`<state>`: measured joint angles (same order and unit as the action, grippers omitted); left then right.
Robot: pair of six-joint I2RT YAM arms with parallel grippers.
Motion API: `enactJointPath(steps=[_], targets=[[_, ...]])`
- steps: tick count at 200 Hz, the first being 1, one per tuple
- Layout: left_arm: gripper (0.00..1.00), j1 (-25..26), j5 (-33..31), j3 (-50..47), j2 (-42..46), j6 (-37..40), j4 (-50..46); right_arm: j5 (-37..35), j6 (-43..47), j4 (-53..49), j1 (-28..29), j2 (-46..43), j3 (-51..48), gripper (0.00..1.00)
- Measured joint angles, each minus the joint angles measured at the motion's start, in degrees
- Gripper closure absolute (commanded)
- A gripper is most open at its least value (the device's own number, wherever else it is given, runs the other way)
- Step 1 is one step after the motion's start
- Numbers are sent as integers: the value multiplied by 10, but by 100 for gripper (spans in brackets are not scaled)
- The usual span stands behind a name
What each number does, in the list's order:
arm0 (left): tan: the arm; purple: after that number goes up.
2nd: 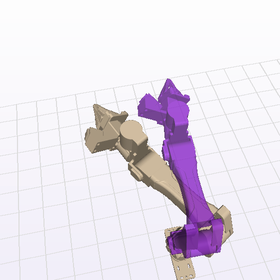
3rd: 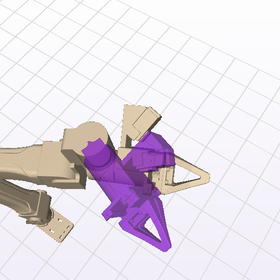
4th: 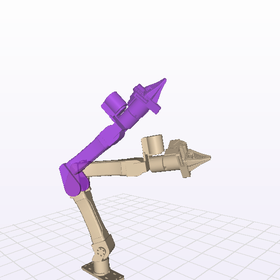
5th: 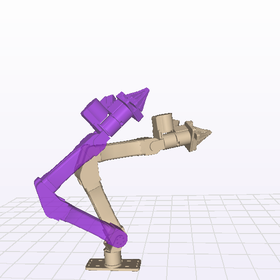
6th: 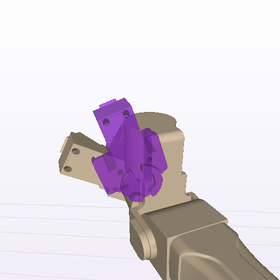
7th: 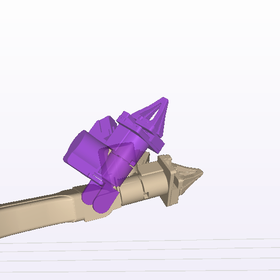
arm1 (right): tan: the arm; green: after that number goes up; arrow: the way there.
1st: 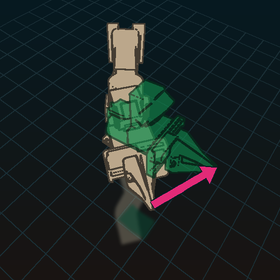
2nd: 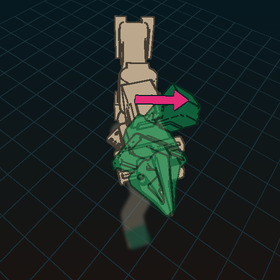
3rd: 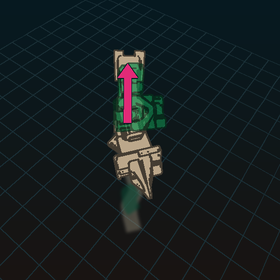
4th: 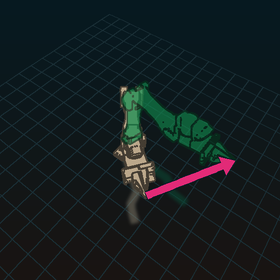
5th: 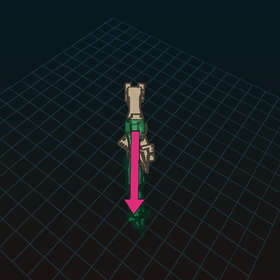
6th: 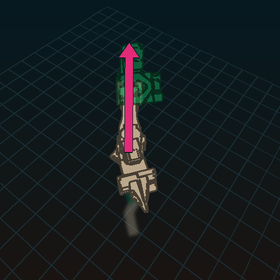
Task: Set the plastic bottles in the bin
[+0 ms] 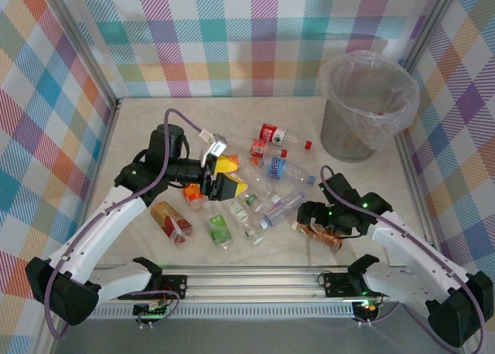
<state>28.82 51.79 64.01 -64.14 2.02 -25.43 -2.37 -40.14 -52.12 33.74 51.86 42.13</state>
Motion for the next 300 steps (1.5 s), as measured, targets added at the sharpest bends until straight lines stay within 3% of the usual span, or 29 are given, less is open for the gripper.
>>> enactJointPath(steps=[98,162,264,300], targets=[[0,0,0,0,1,0,0,68,-18,-10,28,-30,-16,0],[0,0,0,0,1,0,0,75,-90,7,120,-29,-81,0],[0,0,0,0,2,0,0,-29,-133,77,136,70,-89,0],[0,0,0,0,2,0,0,-75,-145,121,136,104,-96,14]])
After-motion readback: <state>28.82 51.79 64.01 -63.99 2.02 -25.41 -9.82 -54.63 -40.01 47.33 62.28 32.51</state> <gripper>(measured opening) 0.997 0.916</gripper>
